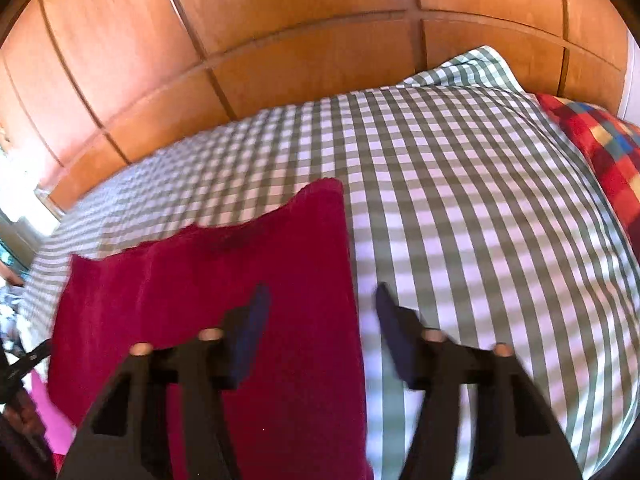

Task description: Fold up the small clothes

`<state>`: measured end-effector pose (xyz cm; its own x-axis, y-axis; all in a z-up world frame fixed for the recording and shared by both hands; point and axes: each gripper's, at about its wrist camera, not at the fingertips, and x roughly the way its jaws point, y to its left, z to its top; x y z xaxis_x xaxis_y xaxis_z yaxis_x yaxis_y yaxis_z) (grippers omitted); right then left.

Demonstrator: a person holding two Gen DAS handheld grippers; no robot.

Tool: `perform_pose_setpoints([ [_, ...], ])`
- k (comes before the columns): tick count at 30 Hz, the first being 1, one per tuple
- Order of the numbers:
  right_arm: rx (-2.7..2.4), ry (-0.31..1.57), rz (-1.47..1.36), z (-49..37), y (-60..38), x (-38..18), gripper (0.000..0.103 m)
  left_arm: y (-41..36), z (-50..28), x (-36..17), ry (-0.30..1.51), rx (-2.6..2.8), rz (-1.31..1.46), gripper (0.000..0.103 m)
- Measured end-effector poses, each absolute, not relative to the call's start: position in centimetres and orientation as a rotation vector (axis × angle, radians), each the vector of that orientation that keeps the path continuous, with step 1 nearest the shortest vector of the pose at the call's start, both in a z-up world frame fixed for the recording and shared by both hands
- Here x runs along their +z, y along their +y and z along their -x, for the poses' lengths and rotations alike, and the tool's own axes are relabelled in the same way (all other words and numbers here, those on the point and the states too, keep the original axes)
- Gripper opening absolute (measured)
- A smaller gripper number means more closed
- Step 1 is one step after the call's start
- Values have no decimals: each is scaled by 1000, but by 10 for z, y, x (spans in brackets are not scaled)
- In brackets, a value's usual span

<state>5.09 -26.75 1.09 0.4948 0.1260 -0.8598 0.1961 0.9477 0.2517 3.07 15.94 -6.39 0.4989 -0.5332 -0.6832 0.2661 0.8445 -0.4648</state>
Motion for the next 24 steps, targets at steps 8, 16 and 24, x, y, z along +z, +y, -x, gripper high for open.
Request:
perform_pose_setpoints([
  [8, -88, 892, -278, -52, -265, 40, 3, 136, -46, -71, 969, -357, 120, 11],
  [16, -164, 1024, -307, -62, -267, -33, 16, 140, -45, -78, 1004, -261, 169, 11],
  [24, -230, 994, -416, -48, -288, -40, 54, 144, -77, -55, 974, -270, 229, 40],
])
